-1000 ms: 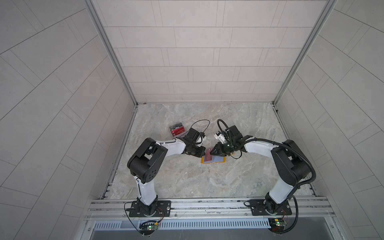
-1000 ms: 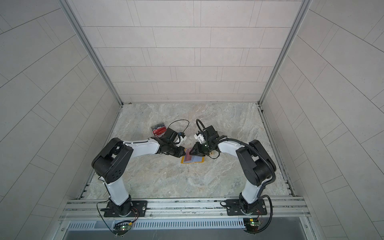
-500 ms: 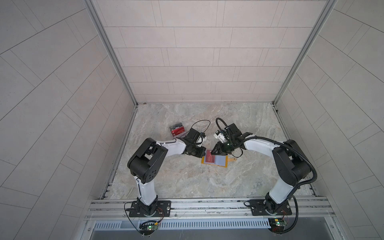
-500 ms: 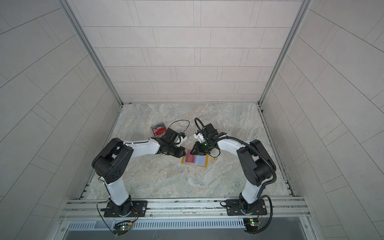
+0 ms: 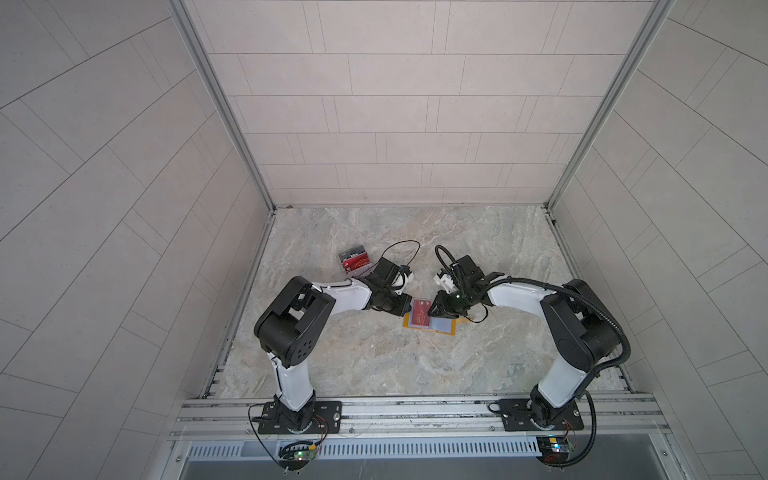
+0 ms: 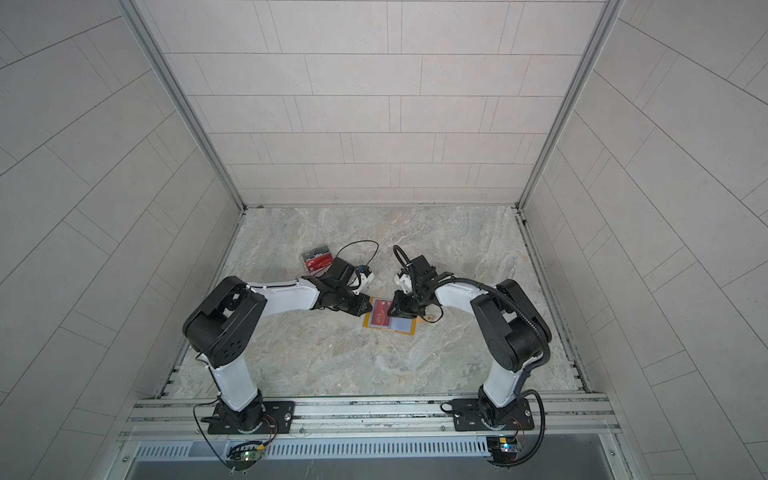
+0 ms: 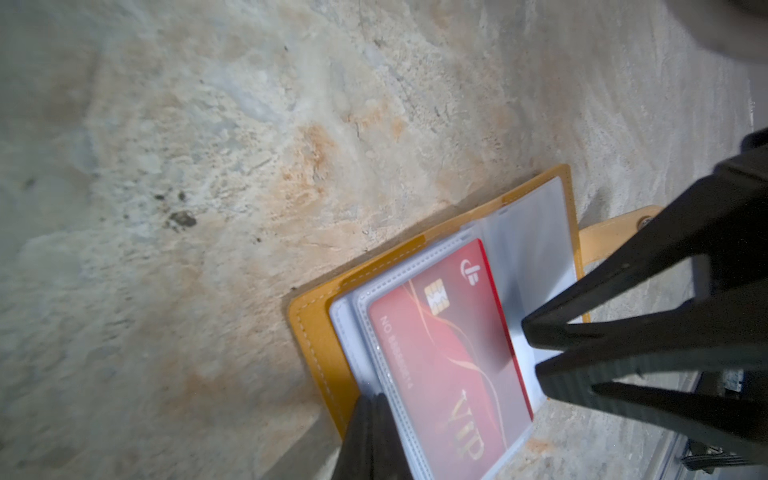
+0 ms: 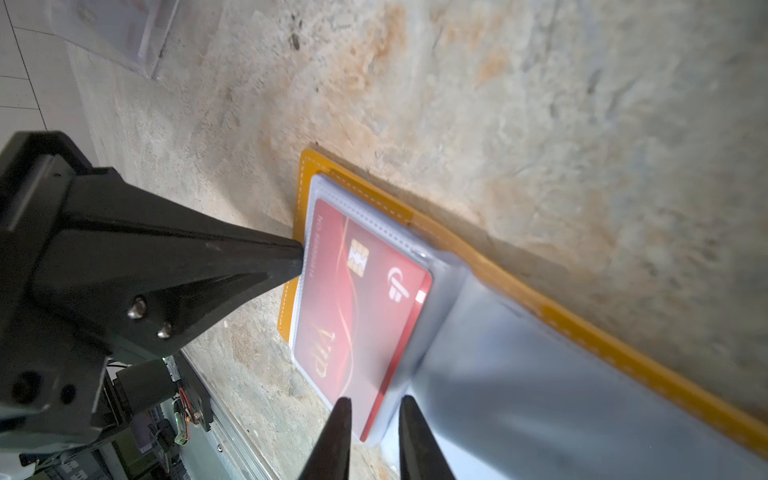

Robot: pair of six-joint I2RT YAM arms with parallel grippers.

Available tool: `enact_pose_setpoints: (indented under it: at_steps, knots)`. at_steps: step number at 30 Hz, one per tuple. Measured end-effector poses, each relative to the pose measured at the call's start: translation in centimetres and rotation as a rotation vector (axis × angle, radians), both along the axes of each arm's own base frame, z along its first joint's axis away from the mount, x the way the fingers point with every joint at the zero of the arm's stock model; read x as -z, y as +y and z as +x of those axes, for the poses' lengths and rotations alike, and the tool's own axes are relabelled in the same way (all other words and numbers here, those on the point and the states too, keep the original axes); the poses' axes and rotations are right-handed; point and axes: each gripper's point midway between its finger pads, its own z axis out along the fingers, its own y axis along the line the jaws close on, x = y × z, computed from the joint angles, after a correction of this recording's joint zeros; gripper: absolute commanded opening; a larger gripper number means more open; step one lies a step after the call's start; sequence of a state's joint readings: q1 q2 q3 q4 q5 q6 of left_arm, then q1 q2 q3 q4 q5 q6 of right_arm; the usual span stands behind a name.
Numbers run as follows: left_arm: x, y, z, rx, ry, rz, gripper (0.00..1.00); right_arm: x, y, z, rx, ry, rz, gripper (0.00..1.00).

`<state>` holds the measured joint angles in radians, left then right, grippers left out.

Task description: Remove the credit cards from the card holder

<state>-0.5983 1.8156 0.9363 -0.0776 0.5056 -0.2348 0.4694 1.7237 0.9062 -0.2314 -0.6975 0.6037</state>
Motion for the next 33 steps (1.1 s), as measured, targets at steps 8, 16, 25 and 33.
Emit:
enact_pose_setpoints:
  at_steps: [8, 16, 25, 33]
  knots:
    - [0.00, -0.19, -0.10, -0.009, -0.002, -0.025, 0.04, 0.74, 0.71, 0.15, 0.031, 0.028, 0.051, 0.24]
    - [0.01, -0.26, -0.12, -0.017, -0.005, -0.031, 0.04, 0.78, 0.83, 0.22, 0.059, 0.045, 0.071, 0.24]
    - [0.01, -0.26, -0.10, -0.022, -0.004, -0.031, 0.04, 0.77, 0.81, 0.32, 0.102, 0.067, 0.120, 0.21]
    - [0.03, -0.25, -0.09, -0.022, -0.005, -0.030, 0.04, 0.02, 0.68, 0.34, 0.104, 0.065, 0.144, 0.23]
